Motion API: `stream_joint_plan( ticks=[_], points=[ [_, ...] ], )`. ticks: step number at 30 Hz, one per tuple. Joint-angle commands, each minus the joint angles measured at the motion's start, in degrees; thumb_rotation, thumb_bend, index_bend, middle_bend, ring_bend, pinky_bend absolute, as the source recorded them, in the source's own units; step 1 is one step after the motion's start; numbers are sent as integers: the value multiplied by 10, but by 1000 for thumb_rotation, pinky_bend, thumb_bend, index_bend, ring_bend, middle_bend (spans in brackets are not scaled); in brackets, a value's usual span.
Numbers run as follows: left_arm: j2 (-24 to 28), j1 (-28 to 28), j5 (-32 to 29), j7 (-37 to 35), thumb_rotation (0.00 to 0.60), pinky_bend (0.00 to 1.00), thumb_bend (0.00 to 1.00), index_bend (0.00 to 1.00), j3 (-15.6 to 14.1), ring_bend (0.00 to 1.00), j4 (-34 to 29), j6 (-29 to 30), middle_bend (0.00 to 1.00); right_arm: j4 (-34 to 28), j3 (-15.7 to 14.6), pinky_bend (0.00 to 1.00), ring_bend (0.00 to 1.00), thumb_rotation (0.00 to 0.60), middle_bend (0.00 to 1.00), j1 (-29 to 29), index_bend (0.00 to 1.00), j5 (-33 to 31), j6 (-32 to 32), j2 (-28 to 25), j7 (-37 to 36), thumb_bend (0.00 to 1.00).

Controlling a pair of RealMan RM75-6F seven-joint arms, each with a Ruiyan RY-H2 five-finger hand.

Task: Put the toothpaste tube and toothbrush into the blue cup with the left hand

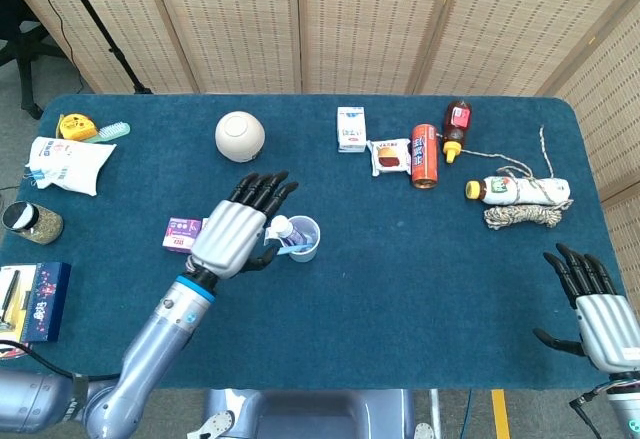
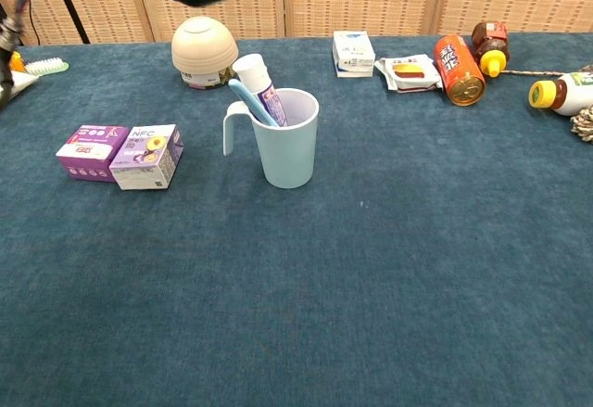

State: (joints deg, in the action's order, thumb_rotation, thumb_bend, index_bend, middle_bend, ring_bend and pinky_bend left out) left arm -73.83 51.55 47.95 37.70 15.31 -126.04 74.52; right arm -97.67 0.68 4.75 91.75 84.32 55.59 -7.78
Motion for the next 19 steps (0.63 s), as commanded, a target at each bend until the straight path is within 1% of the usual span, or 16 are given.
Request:
stream_joint_plan(
  ticks=[1, 3, 4, 5, 7, 9, 10, 14, 15, 19],
  points=[
    [89, -79, 102, -15, 600, 0, 231, 0, -50, 0, -45, 64, 0, -2, 2, 0, 0, 600, 0, 0, 0, -1, 2, -1, -1, 0],
    [123, -123, 151, -39, 600, 0, 148, 0, -81, 0, -44, 91, 0, -3, 2, 0, 0, 600, 0, 0, 0, -2, 3, -1, 0, 0],
    [156, -181, 190, -85, 600, 0, 129, 0, -123, 0, -23, 127, 0, -4, 4, 0, 0, 600, 0, -1, 0, -4, 4, 0, 5, 0],
    [171, -207, 223, -119, 600, 0, 115, 0, -145, 0, -3, 135, 0, -5, 4, 0, 0, 600, 0, -2, 0, -6, 5, 1, 9, 0],
    [194, -255, 274, -186, 600, 0, 112, 0, -184, 0, 52, 151, 0, -5, 9, 0, 0, 600, 0, -5, 0, -12, 14, 5, 27, 0],
    [203, -290, 299, -232, 600, 0, 112, 0, -209, 0, 94, 162, 0, -4, 17, 0, 0, 600, 0, -9, 0, -21, 26, 14, 56, 0],
    [204, -313, 302, -258, 600, 0, 111, 0, -225, 0, 120, 165, 0, -4, 20, 0, 0, 600, 0, -11, 0, -24, 32, 20, 70, 0],
    [196, -365, 296, -332, 600, 0, 111, 0, -251, 0, 181, 158, 0, -5, 25, 0, 0, 600, 0, -13, 0, -29, 39, 27, 89, 0],
    [188, -376, 297, -355, 600, 0, 111, 0, -252, 0, 203, 158, 0, -5, 25, 0, 0, 600, 0, -13, 0, -28, 40, 29, 94, 0],
    [161, -402, 307, -399, 600, 0, 111, 0, -242, 0, 255, 167, 0, -5, 22, 0, 0, 600, 0, -15, 0, -21, 41, 30, 97, 0]
  ],
)
